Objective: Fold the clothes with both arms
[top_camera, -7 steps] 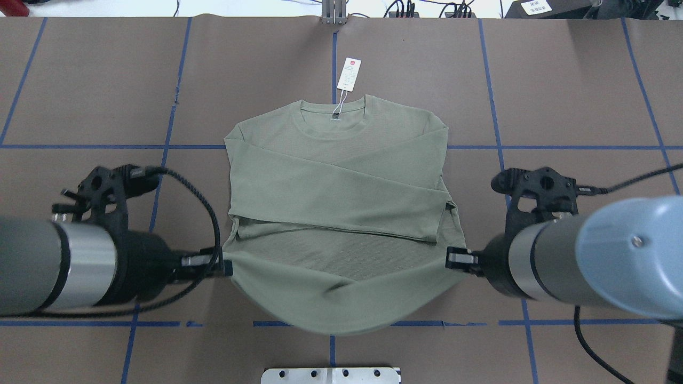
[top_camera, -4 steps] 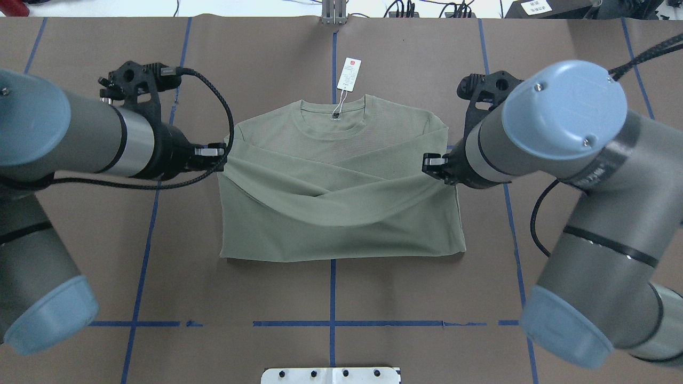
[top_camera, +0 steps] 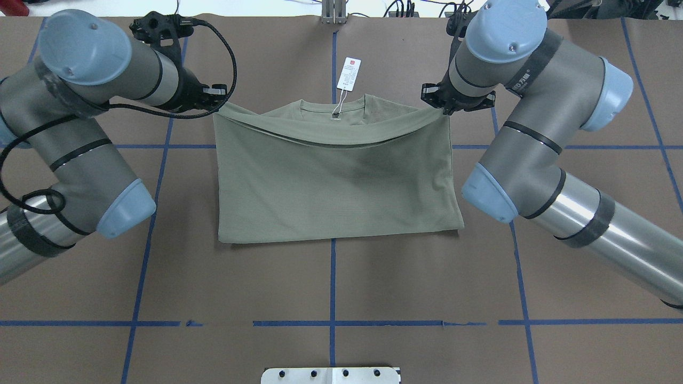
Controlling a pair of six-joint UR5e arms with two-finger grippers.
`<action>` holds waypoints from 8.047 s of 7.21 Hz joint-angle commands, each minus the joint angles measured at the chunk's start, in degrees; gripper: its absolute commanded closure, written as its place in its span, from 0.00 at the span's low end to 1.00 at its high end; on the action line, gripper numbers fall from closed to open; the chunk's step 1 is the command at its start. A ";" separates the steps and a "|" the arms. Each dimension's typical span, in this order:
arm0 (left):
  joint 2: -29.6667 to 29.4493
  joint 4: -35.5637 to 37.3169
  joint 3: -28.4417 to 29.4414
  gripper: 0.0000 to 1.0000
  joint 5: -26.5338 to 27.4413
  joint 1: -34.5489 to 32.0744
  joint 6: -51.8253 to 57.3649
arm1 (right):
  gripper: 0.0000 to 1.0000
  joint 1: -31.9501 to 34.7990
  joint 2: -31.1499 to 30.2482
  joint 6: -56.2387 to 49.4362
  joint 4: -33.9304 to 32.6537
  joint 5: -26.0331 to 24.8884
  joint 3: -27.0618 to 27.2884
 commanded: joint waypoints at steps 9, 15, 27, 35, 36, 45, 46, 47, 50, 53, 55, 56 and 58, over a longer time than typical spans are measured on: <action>-1.42 -10.22 9.63 0.00 -0.49 0.88 10.15 | 0.00 1.07 4.00 -5.36 13.63 1.66 -18.43; 20.47 -29.45 -5.27 0.10 1.00 13.53 -11.11 | 0.00 5.56 2.94 -13.04 13.89 8.98 -18.42; 19.34 -29.56 -2.64 1.00 2.06 19.08 -15.08 | 0.00 5.56 2.50 -13.13 13.98 8.98 -18.42; -10.55 -20.85 41.47 1.00 4.13 -9.12 26.02 | 0.00 5.56 2.68 -12.60 13.98 8.98 -18.25; -16.55 -20.85 47.66 1.00 8.25 -9.14 26.92 | 0.00 5.56 2.68 -12.34 13.98 8.98 -17.47; -9.75 -27.97 41.13 0.00 -15.61 -16.08 29.39 | 0.26 -13.22 14.37 29.23 13.63 -6.54 -21.93; -9.75 -27.97 41.04 0.00 -15.52 -16.08 29.39 | 0.32 -14.11 14.28 28.89 13.71 -7.80 -22.90; -9.75 -27.97 41.13 0.00 -15.52 -16.08 29.39 | 0.36 -14.38 14.11 28.71 13.71 -7.81 -22.99; -9.67 -27.97 41.13 0.00 -15.52 -16.08 29.39 | 0.41 -15.09 14.11 27.74 13.71 -9.13 -24.05; -9.67 -27.97 41.13 0.00 -15.52 -16.08 29.39 | 0.45 -15.79 14.11 27.74 13.71 -9.30 -24.05; -9.67 -27.97 41.13 0.00 -15.52 -16.08 29.39 | 0.52 -15.79 14.11 27.74 13.71 -9.39 -24.05; -9.67 -27.97 41.13 0.00 -15.52 -16.08 29.39 | 0.53 -15.97 13.93 27.74 13.71 -9.57 -24.05; -9.67 -27.97 41.13 0.00 -15.52 -16.08 29.39 | 0.66 -15.97 14.19 27.74 13.71 -9.83 -24.05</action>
